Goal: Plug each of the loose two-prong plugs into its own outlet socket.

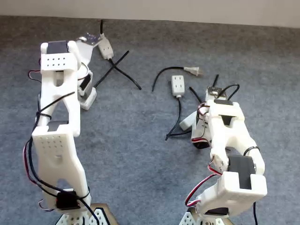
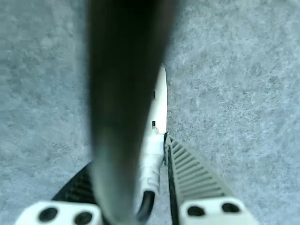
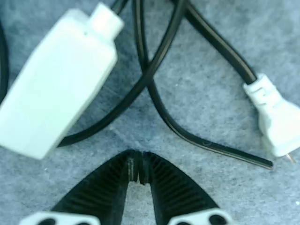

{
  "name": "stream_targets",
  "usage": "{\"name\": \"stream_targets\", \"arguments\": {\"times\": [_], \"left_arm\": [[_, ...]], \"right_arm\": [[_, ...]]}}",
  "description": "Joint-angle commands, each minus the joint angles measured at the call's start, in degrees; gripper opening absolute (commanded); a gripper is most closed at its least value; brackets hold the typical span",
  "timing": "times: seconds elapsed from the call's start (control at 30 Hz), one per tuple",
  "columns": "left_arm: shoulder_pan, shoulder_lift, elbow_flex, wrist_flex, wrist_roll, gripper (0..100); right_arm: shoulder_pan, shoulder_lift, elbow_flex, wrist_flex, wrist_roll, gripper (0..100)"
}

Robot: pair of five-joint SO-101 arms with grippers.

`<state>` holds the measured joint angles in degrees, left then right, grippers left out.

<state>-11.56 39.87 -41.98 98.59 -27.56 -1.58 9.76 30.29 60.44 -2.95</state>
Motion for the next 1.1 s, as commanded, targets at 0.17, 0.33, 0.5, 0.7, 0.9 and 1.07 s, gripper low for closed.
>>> {"name": "stream_targets", "arguments": {"times": [0.17,0.33,0.5,0.7,0.9,1.07], "left_arm": [[0.3,1.0,-0.4,-1.1,-0.4,1],[0.3,1.1,-0.1,-3.5,-0.4,1],[-0.1,3.8,-0.4,-6.1,-0.6,1],[-0.1,8.5,-0.4,-5.4,-3.5,1],[1.0,13.1,-0.4,-3.4,-8.3,5],[0.7,10.7,-0.4,-3.0,-8.3,16]], "right_arm": [[0.2,0.1,-0.2,-3.6,-0.7,0.8],[0.2,0.1,-0.2,-3.6,-0.7,0.8],[0.2,0.1,-0.2,-3.6,-0.7,0.8],[0.2,0.1,-0.2,-3.6,-0.7,0.8],[0.2,0.1,-0.2,-3.6,-0.7,0.8],[0.2,0.1,-0.2,-3.6,-0.7,0.8]]}}
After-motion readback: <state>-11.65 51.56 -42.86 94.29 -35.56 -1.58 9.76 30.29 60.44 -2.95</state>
